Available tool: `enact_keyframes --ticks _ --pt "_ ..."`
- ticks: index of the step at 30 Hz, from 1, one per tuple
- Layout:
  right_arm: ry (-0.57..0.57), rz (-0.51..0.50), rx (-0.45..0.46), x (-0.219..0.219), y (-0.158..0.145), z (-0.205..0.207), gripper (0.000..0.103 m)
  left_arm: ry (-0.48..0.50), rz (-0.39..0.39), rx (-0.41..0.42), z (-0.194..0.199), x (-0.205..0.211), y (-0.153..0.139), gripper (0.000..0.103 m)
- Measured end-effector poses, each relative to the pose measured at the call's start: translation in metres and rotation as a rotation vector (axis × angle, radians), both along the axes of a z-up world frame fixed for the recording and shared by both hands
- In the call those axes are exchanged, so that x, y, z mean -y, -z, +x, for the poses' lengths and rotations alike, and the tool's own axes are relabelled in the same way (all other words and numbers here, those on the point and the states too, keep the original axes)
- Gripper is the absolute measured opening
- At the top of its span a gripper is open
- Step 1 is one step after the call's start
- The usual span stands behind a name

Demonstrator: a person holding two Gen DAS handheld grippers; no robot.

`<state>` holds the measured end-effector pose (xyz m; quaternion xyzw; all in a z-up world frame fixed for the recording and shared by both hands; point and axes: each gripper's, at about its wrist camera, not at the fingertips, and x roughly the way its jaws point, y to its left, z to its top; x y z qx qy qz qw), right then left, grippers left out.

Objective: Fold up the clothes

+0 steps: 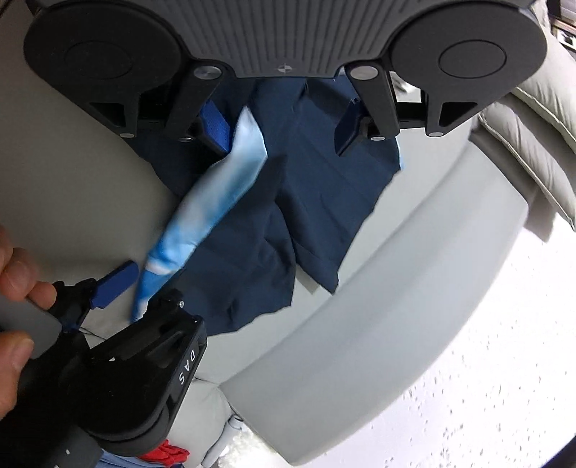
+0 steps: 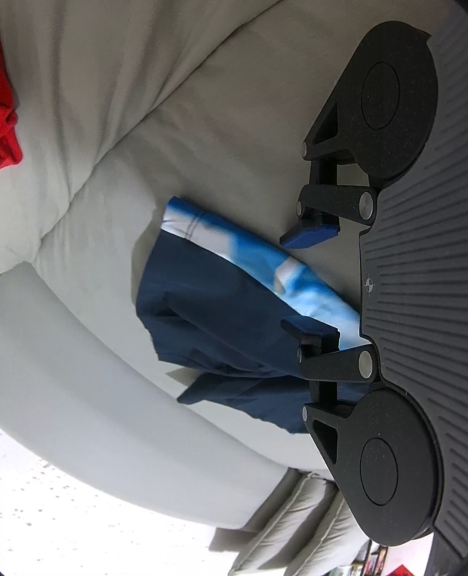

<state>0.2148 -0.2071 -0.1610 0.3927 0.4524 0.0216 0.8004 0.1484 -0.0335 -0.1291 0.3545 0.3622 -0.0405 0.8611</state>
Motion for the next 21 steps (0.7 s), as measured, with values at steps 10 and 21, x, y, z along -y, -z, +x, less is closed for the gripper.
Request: enact_keyframes --ticks 10,21 --pt "-0.010 -0.083 0.015 -0.001 0.011 0.032 0.003 -0.086 -0.137 -0.065 0.017 -0.010 -0.006 0.031" --pt "-0.335 -0.339 0.258 -0.100 -0.087 0.079 0.001 -0.321 -0.492 -0.106 0.039 -0.073 -0.022 0.007"
